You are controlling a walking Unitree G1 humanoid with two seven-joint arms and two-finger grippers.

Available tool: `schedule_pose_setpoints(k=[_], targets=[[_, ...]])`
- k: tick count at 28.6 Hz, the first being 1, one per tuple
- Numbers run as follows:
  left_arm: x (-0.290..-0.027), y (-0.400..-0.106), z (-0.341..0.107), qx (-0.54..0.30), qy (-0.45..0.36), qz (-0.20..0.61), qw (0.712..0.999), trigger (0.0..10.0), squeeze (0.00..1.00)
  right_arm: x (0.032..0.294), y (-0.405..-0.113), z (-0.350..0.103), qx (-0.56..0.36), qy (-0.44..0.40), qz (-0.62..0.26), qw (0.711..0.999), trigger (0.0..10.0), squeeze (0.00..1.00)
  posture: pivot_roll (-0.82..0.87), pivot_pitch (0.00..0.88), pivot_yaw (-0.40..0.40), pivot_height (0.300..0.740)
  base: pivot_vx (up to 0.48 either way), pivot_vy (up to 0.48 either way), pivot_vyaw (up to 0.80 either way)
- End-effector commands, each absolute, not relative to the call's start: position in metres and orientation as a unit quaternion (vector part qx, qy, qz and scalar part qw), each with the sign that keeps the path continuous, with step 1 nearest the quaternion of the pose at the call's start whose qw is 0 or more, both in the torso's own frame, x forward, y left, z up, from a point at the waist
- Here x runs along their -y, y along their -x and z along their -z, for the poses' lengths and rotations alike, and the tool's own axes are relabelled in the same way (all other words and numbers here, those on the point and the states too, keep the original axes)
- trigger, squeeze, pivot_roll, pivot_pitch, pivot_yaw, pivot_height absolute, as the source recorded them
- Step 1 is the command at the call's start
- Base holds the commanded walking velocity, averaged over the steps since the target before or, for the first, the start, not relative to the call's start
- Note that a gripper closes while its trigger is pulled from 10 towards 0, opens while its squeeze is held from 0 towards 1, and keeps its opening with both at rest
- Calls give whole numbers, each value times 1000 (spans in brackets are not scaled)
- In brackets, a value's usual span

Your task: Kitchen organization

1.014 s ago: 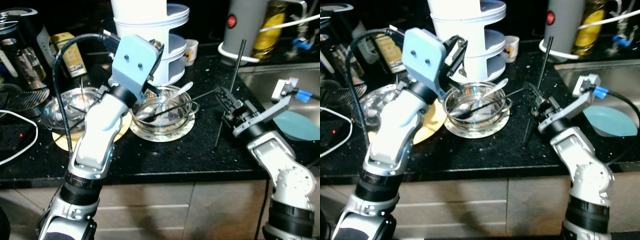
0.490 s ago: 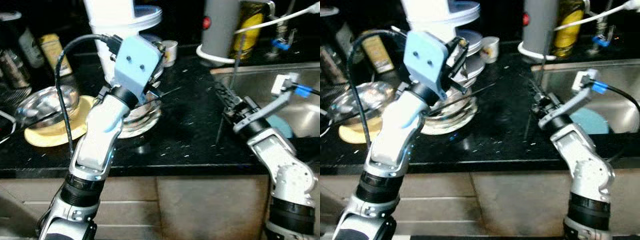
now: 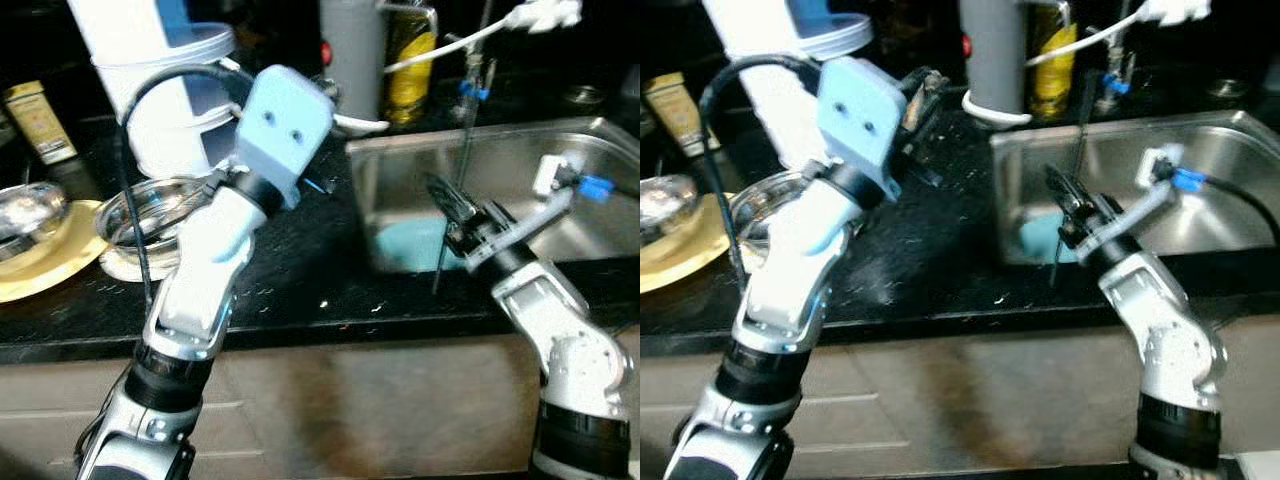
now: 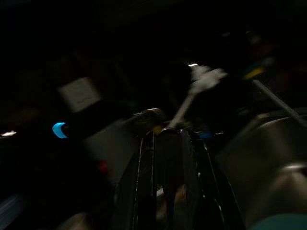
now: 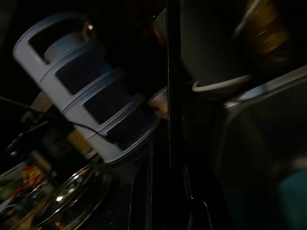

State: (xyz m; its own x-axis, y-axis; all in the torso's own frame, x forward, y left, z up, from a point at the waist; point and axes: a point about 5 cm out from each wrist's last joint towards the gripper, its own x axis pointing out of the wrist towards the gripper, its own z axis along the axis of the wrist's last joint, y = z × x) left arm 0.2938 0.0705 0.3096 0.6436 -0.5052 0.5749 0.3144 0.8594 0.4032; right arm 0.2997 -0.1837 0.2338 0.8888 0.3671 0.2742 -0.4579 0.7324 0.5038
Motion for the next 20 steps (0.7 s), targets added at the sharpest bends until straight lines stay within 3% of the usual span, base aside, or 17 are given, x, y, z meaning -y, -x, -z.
schedule_pose_setpoints(k=[1, 10, 20], targets=[[-71, -293, -299, 339, -127, 248, 899, 10000, 0, 178, -300, -234, 77, -291, -232, 925, 10000, 0, -75, 0, 37, 740, 0, 0, 0], [-84, -299, -255, 269, -181, 230, 918, 10000, 0, 177, -301, -233, 75, -286, -232, 927, 10000, 0, -73, 0, 33, 740, 0, 0, 0], [-109, -300, -243, 255, -190, 155, 935, 10000, 0, 176, -301, -232, 71, -283, -234, 927, 10000, 0, -72, 0, 32, 740, 0, 0, 0]])
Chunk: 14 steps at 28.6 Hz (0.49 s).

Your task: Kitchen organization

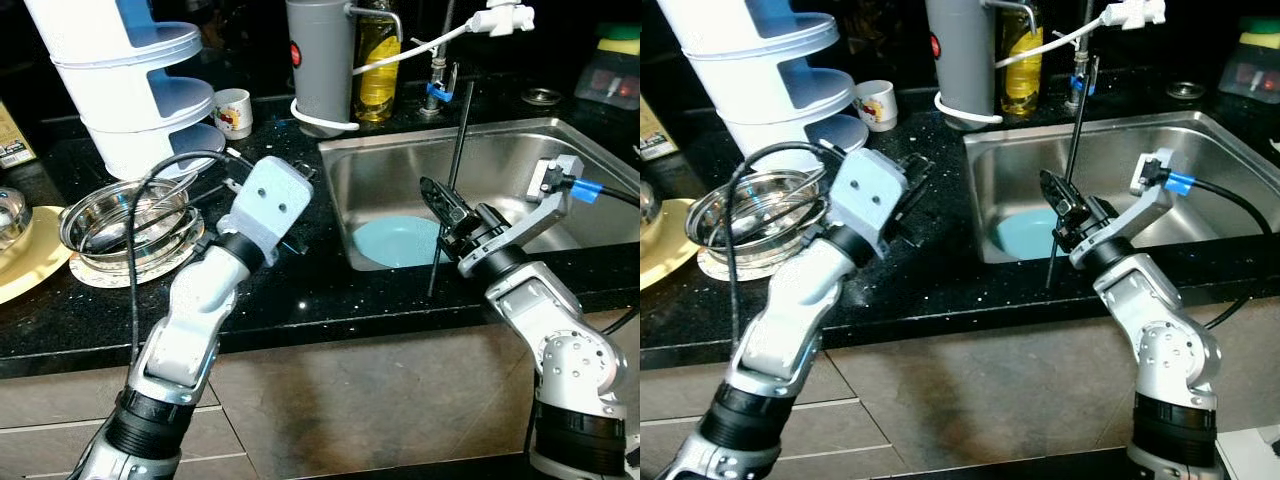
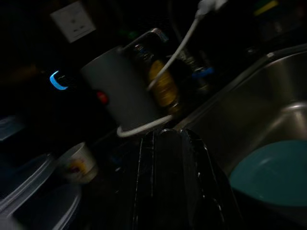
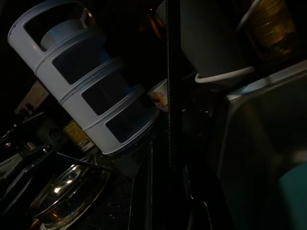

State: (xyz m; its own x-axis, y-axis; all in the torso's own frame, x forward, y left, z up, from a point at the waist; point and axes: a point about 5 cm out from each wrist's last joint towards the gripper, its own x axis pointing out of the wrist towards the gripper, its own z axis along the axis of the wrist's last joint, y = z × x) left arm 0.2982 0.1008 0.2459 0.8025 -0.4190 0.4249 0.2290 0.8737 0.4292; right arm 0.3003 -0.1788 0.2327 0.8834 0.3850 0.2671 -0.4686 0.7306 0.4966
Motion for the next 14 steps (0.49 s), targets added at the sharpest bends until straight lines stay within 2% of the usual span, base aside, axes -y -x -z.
schedule_pose_setpoints(k=[1, 13, 14], targets=[[-112, -300, -242, 252, -190, 147, 937, 10000, 0, 176, -301, -232, 71, -283, -234, 927, 10000, 0, -72, 0, 32, 740, 0, 0, 0], [-128, -296, -201, 165, -133, 108, 971, 10000, 0, 175, -302, -232, 68, -281, -234, 928, 10000, 0, -64, 0, 33, 740, 0, 0, 0], [-127, -295, -198, 159, -123, 109, 974, 10000, 263, 175, -302, -232, 68, -281, -233, 928, 10000, 0, -65, 0, 35, 740, 0, 0, 0]])
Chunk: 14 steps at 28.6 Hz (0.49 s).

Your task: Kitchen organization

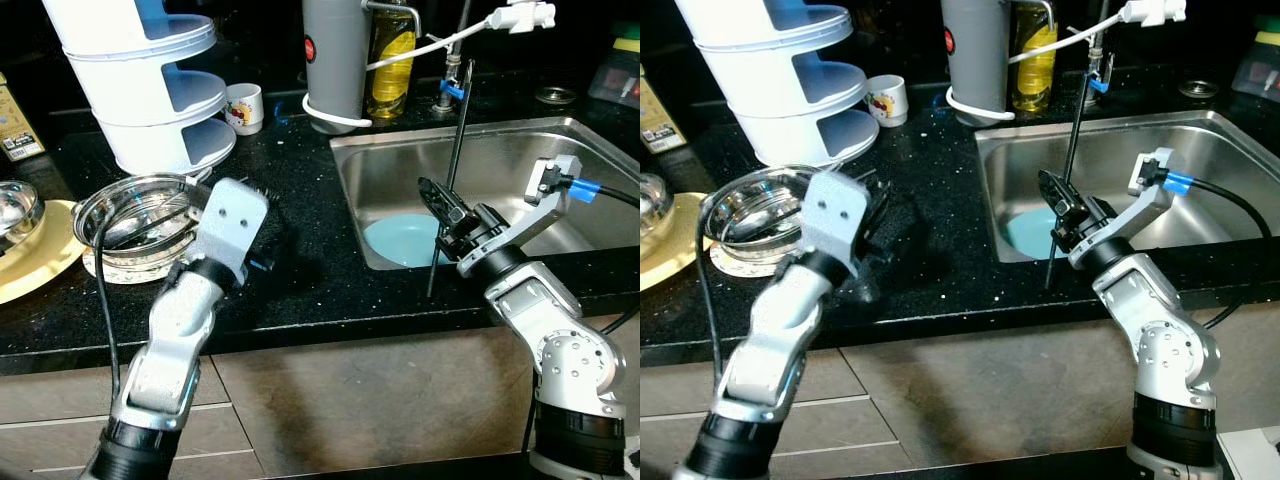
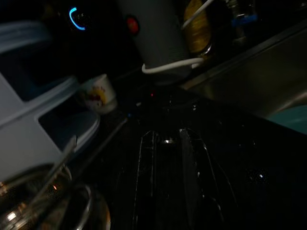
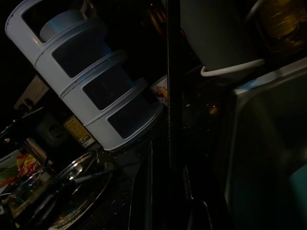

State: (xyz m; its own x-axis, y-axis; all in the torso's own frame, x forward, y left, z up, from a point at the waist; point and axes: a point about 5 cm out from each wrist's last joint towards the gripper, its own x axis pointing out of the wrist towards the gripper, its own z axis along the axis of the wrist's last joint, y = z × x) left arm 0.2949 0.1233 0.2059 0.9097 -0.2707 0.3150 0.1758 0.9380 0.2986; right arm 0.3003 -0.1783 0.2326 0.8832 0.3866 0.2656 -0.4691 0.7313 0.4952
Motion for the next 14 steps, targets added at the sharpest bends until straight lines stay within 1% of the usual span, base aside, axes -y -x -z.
schedule_pose_setpoints(k=[1, 2, 3, 8, 9, 10, 11, 12, 13, 14], targets=[[-127, -294, -196, 155, -117, 110, 975, 10000, 608, 175, -302, -231, 68, -281, -233, 929, 10000, 0, -65, 0, 35, 740, 0, 0, 0], [-126, -292, -195, 152, -110, 109, 976, 10000, 824, 176, -301, -231, 68, -281, -233, 929, 10000, 0, -66, 0, 35, 740, 0, 0, 0], [-126, -292, -194, 151, -108, 108, 977, 10000, 1000, 176, -301, -231, 68, -281, -233, 929, 10000, 0, -65, 0, 34, 740, 0, 0, 0], [-126, -289, -197, 153, -111, 98, 977, 10000, 1000, 176, -301, -231, 67, -280, -232, 929, 10000, 0, -65, 0, 36, 740, 0, 0, 0], [-125, -288, -198, 153, -114, 96, 977, 10000, 922, 176, -301, -231, 68, -280, -232, 929, 10000, 0, -64, 0, 36, 740, 0, 0, 0], [-125, -288, -198, 153, -114, 96, 977, 10000, 922, 176, -301, -231, 68, -280, -232, 929, 10000, 0, -64, 0, 36, 740, 0, 0, 0], [-125, -287, -199, 154, -117, 93, 977, 10000, 271, 176, -301, -231, 68, -281, -232, 929, 10000, 0, -64, 0, 36, 740, 0, 0, 0], [-125, -287, -199, 154, -117, 93, 977, 10000, 271, 176, -301, -231, 68, -281, -232, 929, 10000, 0, -64, 0, 36, 740, 0, 0, 0], [-125, -287, -201, 157, -122, 92, 976, 10000, 0, 176, -301, -231, 68, -281, -232, 929, 10000, 0, -61, 0, 36, 740, 0, 0, 0], [-125, -287, -204, 162, -131, 88, 974, 10000, 0, 176, -302, -231, 68, -281, -232, 929, 10000, 0, -61, 0, 36, 740, 0, 0, 0]])
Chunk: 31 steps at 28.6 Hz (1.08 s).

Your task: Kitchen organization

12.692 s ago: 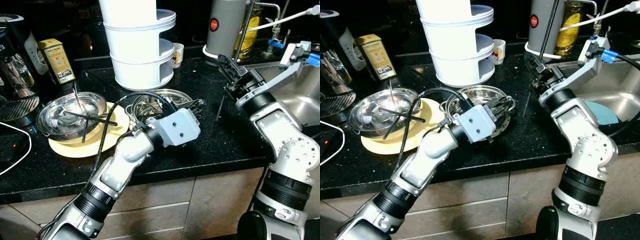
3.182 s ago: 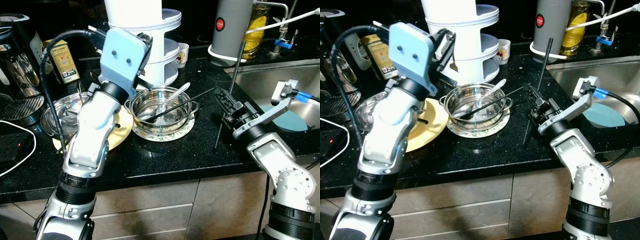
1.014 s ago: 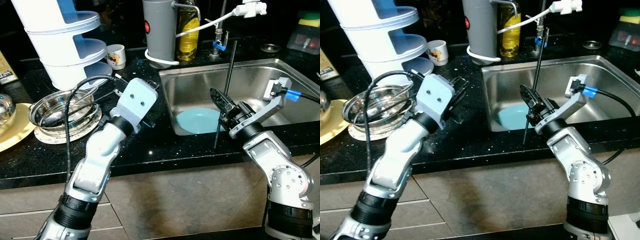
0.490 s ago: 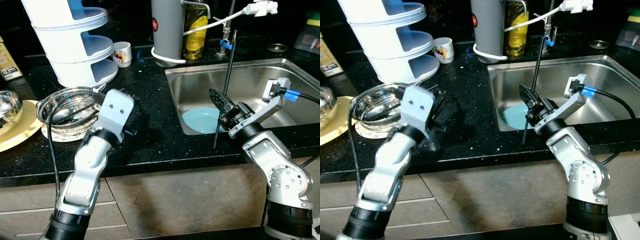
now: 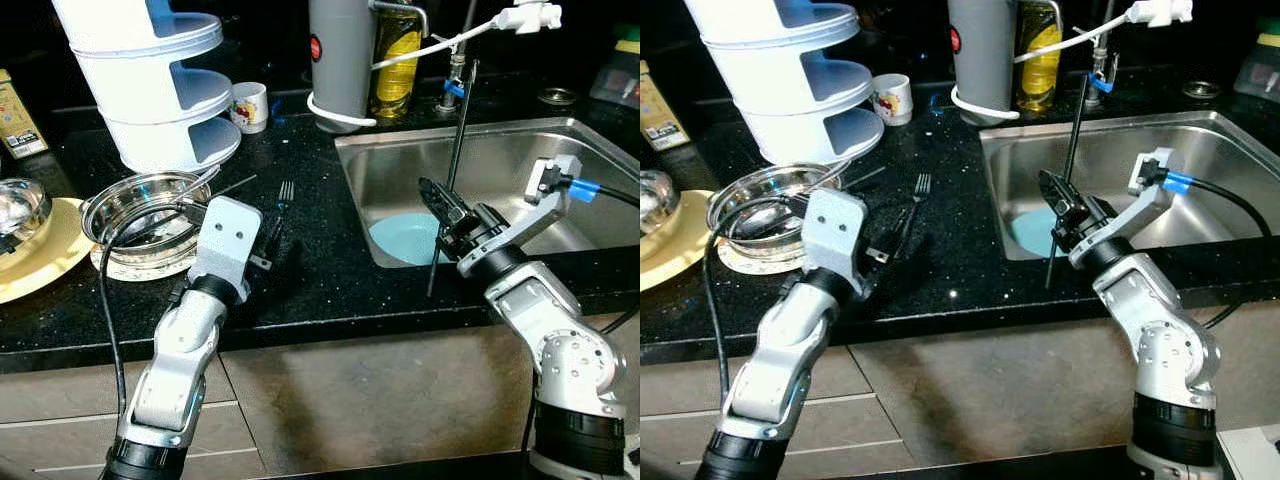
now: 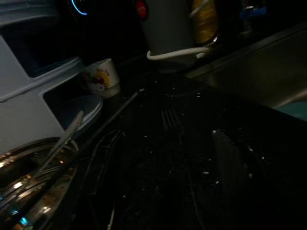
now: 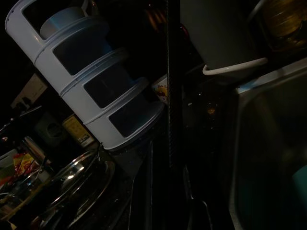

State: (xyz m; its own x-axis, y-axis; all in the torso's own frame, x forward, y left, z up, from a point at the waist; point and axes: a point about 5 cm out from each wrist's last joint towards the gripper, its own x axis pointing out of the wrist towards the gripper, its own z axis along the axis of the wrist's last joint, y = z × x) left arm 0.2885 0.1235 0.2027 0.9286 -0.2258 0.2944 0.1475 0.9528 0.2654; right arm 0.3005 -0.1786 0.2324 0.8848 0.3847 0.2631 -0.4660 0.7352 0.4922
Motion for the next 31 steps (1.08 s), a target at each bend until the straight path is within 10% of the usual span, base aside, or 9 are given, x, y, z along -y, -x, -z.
schedule_pose_setpoints(k=[1, 13, 31], targets=[[-125, -287, -204, 162, -131, 88, 974, 10000, 0, 176, -302, -231, 68, -281, -232, 929, 10000, 0, -61, 0, 36, 740, 0, 0, 0], [-140, -319, -219, 204, -390, 78, 895, 10000, 0, 165, -302, -225, 54, -291, -246, 923, 10000, 0, -65, 0, 25, 740, 0, 0, 0], [-148, -340, -218, 194, -417, 88, 884, 10000, 0, 141, -271, -213, 19, -255, -305, 917, 10000, 0, -107, 0, 52, 740, 0, 0, 0]])
